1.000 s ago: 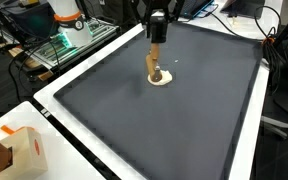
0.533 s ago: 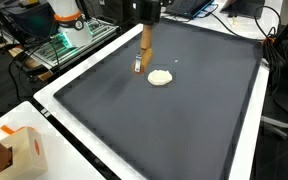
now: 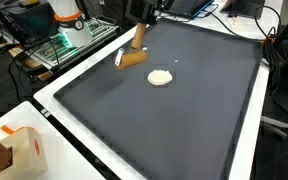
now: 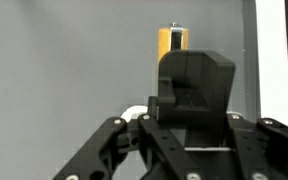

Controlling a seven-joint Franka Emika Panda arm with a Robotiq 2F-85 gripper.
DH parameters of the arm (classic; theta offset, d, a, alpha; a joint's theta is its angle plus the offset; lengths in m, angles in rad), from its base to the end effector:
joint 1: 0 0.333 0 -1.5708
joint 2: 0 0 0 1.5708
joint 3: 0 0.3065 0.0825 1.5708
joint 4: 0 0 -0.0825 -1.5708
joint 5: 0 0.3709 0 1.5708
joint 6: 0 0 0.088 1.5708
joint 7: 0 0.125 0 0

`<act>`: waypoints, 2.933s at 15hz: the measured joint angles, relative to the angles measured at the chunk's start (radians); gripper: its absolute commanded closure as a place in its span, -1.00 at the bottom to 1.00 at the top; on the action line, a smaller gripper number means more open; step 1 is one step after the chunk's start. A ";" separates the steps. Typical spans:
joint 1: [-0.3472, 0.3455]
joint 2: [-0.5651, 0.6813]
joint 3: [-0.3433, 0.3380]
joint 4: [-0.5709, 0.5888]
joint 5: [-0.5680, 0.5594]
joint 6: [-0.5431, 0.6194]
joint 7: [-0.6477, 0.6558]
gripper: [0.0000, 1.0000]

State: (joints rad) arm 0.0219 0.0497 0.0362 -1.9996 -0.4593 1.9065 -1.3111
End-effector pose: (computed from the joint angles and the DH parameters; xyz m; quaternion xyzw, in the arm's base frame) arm 0.5398 -0.0083 0.4094 0.6955 0.6842 -0.1782 0.1279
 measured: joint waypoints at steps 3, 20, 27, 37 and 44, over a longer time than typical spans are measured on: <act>0.017 0.049 0.006 0.039 -0.040 -0.099 0.159 0.52; 0.059 0.256 0.012 0.171 -0.238 -0.232 0.566 0.52; 0.069 0.293 0.021 0.193 -0.328 -0.233 0.620 0.52; 0.076 0.308 0.073 0.194 -0.448 -0.199 0.509 0.52; 0.077 0.321 0.087 0.192 -0.451 -0.175 0.391 0.52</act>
State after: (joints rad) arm 0.0988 0.3705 0.1235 -1.8073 -0.9101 1.7313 -0.9205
